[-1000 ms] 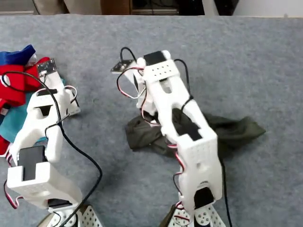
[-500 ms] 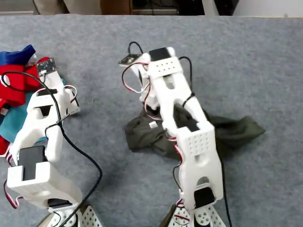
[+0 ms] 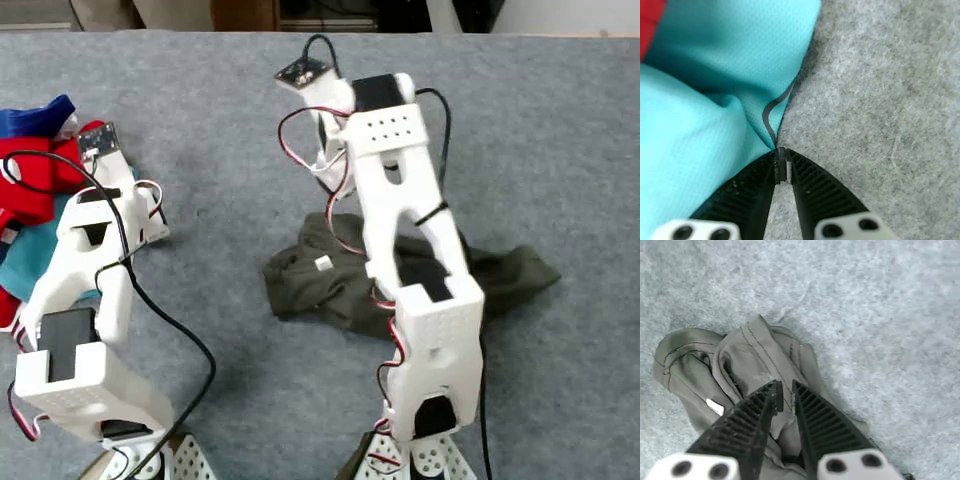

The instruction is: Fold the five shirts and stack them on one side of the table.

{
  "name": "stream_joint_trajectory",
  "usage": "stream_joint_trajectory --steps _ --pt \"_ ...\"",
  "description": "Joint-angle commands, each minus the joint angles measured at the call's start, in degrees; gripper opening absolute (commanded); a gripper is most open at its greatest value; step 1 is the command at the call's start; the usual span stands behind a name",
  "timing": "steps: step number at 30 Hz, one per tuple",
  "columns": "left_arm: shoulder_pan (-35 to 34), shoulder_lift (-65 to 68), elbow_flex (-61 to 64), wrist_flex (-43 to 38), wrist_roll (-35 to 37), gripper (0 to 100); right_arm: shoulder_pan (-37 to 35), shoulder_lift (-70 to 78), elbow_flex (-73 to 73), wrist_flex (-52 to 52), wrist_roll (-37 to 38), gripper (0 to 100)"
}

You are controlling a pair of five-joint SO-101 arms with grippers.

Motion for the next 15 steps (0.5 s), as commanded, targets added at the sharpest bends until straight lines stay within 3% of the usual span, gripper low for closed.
stream_joint_trajectory --steps 1,4,10,13,15 --pt "0.35 -1.27 -0.79 -0.62 0.35 2 0.75 -3.91 0.92 1.05 3.60 4.4" --pt "0.35 -1.27 -0.79 -0.53 0.35 2 -0.31 -3.03 6.55 0.44 3.78 7.3" --pt "0.26 -1.27 -0.88 -0.26 0.35 2 -1.01 2.07 10.95 -3.52 2.55 36.2" --pt "0.26 -1.27 -0.88 -0.26 0.35 2 -1.89 5.14 10.95 -3.87 2.55 32.7" --pt "0.26 -1.27 -0.88 -0.35 0.35 2 -2.51 6.73 10.95 -3.87 2.55 24.2"
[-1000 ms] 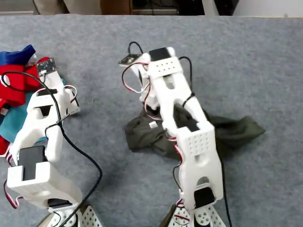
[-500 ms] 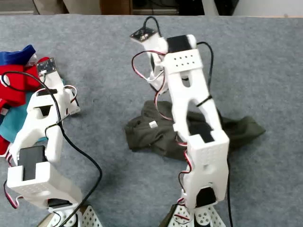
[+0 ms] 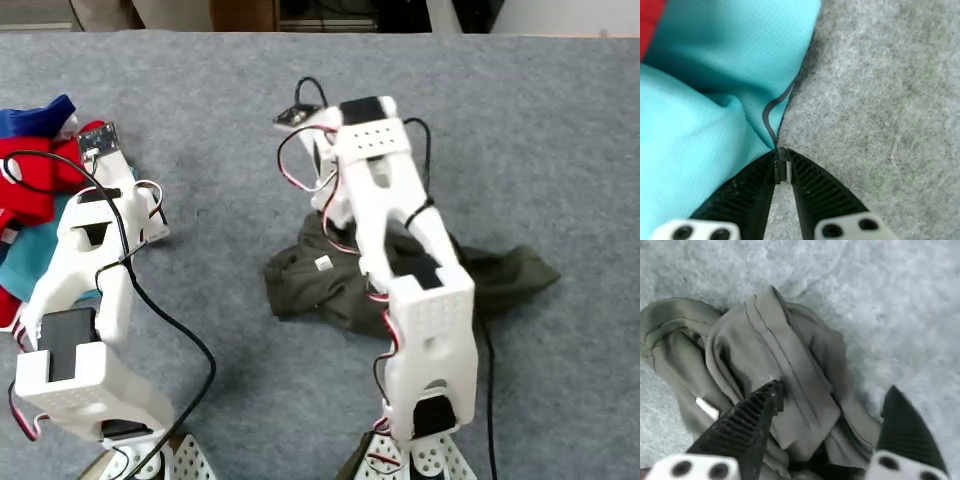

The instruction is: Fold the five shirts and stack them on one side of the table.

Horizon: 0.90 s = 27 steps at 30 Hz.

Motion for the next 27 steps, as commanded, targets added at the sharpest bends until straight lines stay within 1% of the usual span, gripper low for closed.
stream_joint_trajectory --steps 1,3,4,10,14,18,22,25,27 --pt "0.26 -1.27 -0.97 -0.35 0.35 2 -1.54 1.45 0.13 -0.62 -0.53 18.3" --pt "0.26 -1.27 -0.97 -0.26 0.35 2 -1.36 2.24 0.04 -0.35 -0.44 5.1" --pt "0.26 -1.27 -1.05 -0.26 0.35 2 -1.19 2.33 0.04 -0.26 0.18 1.9" --pt "0.26 -1.27 -1.05 -0.26 0.35 2 0.04 -2.24 -0.40 2.02 1.05 0.9" --pt "0.26 -1.27 -0.97 -0.35 0.35 2 1.10 -7.34 -5.58 3.43 1.05 0.5" --pt "0.35 -1.27 -0.88 -0.44 0.35 2 2.33 -10.59 -14.81 3.43 1.93 0.5" --pt "0.35 -1.27 -0.79 -0.53 0.35 2 5.58 -10.86 -26.42 3.34 2.20 0.5" --pt "0.35 -1.27 -0.88 -0.53 0.35 2 8.22 -10.33 -34.51 1.05 2.29 0.5" --pt "0.35 -1.27 -0.97 -0.53 0.35 2 8.66 -9.98 -38.99 -0.35 2.29 0.5"
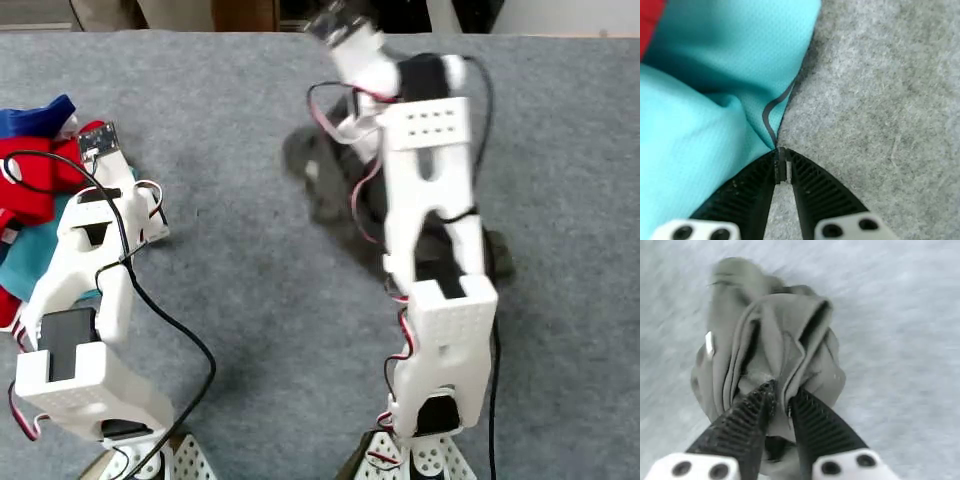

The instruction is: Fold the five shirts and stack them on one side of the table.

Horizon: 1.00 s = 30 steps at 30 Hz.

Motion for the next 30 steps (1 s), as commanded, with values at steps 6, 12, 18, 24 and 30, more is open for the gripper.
stream_joint_trajectory --steps 6,12,18,24,30 --pt "0.35 -1.27 -1.05 -0.53 0.35 2 -6.37 -4.09 -18.42 -2.55 0.26 0.5" --pt "0.35 -1.27 -1.14 -0.62 0.35 2 -12.53 -5.32 -31.87 1.58 0.35 0.5" --pt "0.26 -1.27 -0.70 -0.53 0.35 2 -13.85 -11.12 -31.43 2.11 2.29 0.5" --pt "-0.18 -1.27 -0.70 -0.53 0.35 2 -5.93 -8.66 -13.85 -3.60 1.93 0.5" --pt "-0.62 -1.27 -1.05 -0.53 0.35 2 2.86 2.77 3.74 -17.23 1.93 0.5"
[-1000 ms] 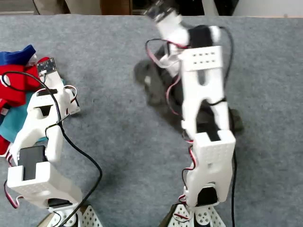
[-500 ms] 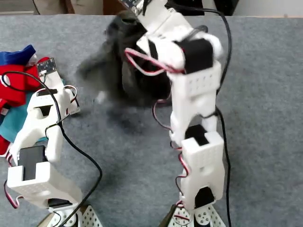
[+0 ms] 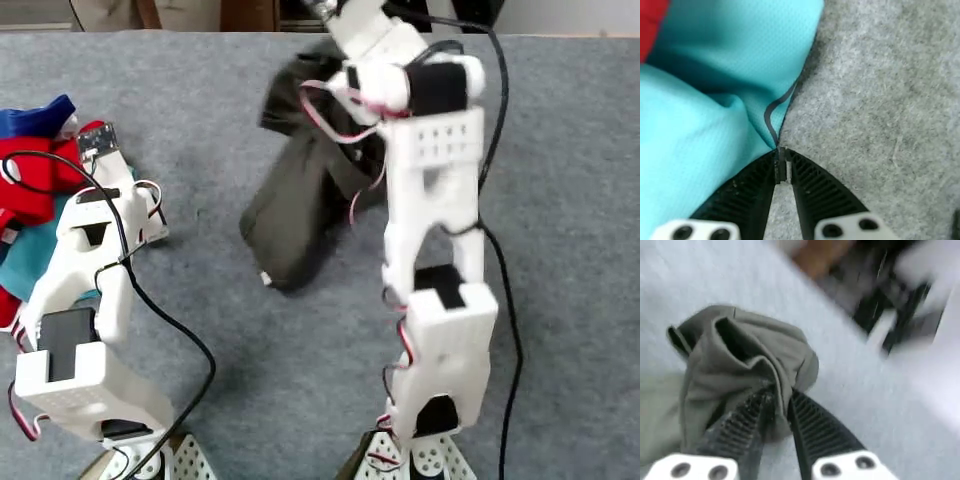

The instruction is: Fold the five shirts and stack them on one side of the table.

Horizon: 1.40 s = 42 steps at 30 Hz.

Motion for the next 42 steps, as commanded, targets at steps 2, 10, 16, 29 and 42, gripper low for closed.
stream_joint_trajectory --steps 2,10,16,29,42 --pt "-0.44 -1.27 -1.05 -0.53 0.35 2 5.41 8.40 10.07 -12.04 -0.53 0.5" --pt "1.85 -1.45 -1.14 -0.26 2.02 2 8.92 24.40 8.92 -25.05 -11.78 10.2" --pt "15.21 -1.19 -8.88 6.07 15.91 13 13.67 29.41 0.04 -24.53 -12.40 19.2" --pt "27.08 17.54 -30.33 8.97 35.08 24 14.55 36.44 -12.09 -20.31 -12.40 19.2" --pt "26.55 21.67 -38.68 20.66 34.73 3 14.37 37.14 -12.79 -20.31 -12.04 19.2"
